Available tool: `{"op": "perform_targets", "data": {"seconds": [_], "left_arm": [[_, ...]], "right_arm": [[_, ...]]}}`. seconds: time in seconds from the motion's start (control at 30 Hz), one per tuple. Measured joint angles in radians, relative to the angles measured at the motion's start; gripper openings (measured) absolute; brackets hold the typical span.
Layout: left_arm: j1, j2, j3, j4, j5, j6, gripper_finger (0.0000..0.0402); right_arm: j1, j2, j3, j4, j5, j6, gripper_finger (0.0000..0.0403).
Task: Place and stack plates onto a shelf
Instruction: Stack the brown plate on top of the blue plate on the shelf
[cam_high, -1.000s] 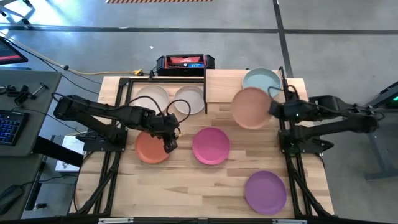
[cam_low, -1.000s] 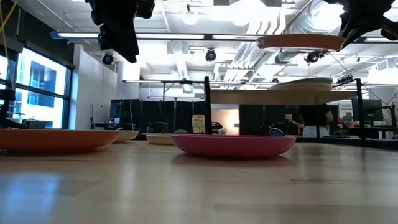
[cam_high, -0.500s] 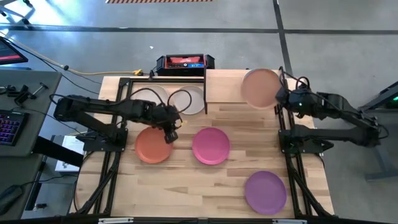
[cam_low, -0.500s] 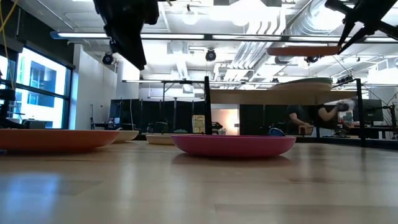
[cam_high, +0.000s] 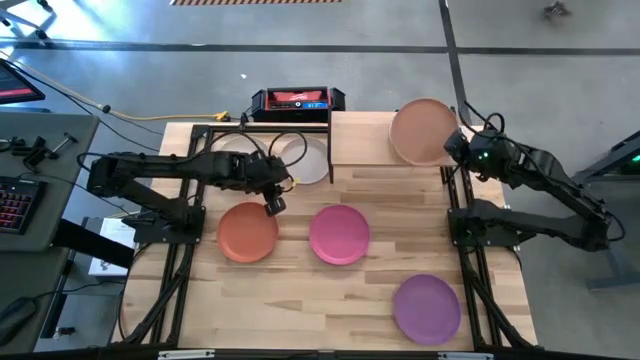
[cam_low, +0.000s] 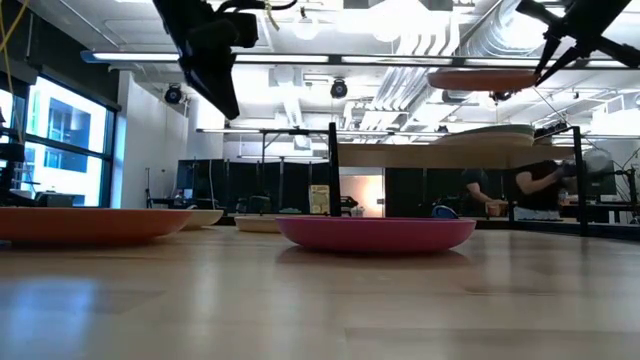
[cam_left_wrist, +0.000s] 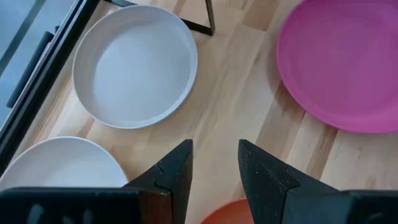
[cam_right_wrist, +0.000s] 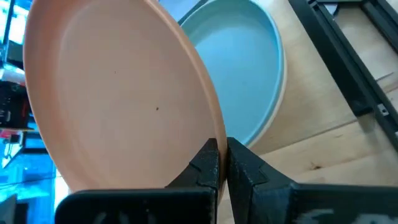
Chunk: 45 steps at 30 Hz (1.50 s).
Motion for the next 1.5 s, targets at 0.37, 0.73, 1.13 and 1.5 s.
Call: {"op": "perform_targets", "data": {"seconds": [0.37,0.73,1.13,1.5], "left_arm": [[-0.001,0.0,0.0,0.001,0.001,-0.021,0.0117],[-0.001,0.0,0.0,0.001,0.002,-0.021,0.0117],[-0.001,0.0,0.0,0.001,0.002,-0.021,0.0117],[-0.001,0.0,0.0,0.001,0.002,-0.021,0.0117]], "right_arm": [[-0.146,0.0,0.0,0.086,-0.118,-0.309,0.0],[-0.319,0.012,0.0,0.09,-0.193,-0.41,0.0],[-0.409,0.13,0.0,0.089,-0.26,-0.411,0.0],[-0.504,0.152,0.0,0.052,-0.317,-0.458,0.0]]}}
